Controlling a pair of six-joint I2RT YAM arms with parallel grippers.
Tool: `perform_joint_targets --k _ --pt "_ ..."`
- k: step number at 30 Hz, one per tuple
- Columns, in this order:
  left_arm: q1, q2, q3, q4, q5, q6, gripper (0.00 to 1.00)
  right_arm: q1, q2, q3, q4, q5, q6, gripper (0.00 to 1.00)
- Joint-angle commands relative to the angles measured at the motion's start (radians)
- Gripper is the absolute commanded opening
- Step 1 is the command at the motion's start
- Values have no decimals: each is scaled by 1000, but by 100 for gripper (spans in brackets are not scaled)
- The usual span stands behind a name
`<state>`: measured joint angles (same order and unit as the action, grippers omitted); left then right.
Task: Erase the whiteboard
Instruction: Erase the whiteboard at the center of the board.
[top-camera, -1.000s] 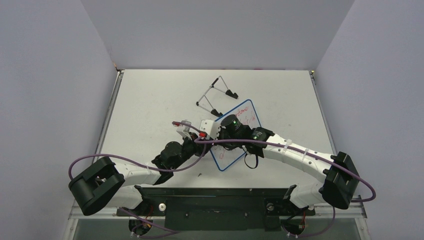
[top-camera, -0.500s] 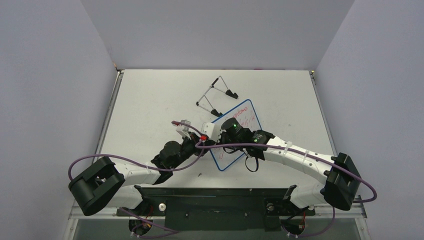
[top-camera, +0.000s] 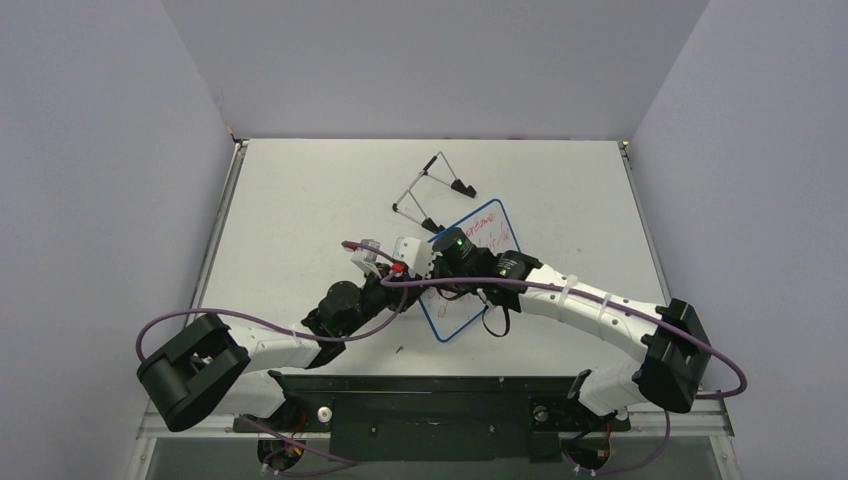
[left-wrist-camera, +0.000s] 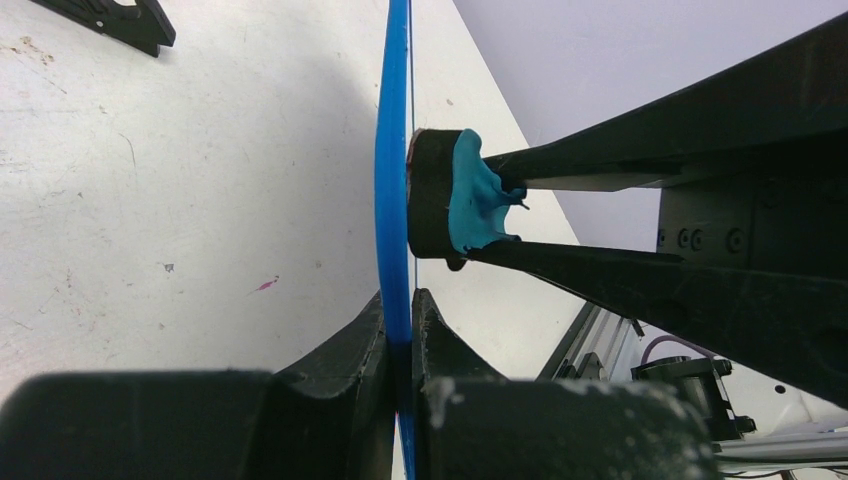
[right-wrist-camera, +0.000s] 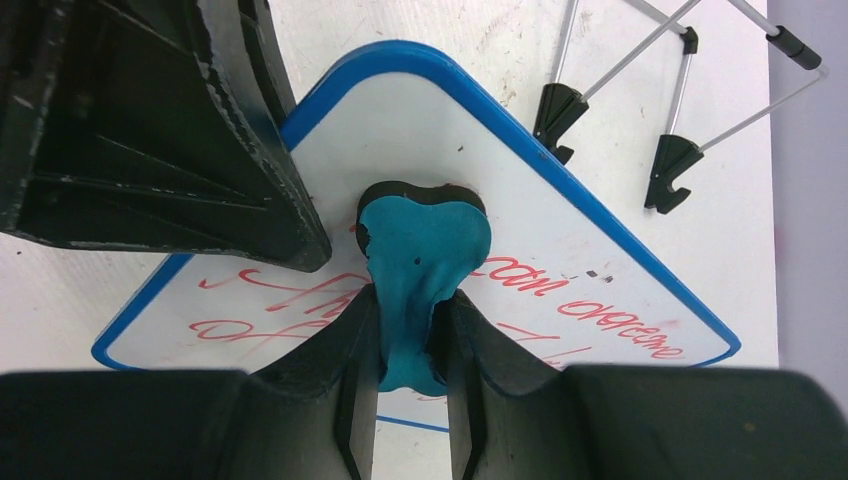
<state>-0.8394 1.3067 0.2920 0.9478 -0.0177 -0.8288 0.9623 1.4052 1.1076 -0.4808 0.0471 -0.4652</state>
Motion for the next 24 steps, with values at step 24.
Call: perform_joint_targets --k 24 --pt "29 -23 -14 211 107 -58 0 46 -74 -137 132 152 -113 0"
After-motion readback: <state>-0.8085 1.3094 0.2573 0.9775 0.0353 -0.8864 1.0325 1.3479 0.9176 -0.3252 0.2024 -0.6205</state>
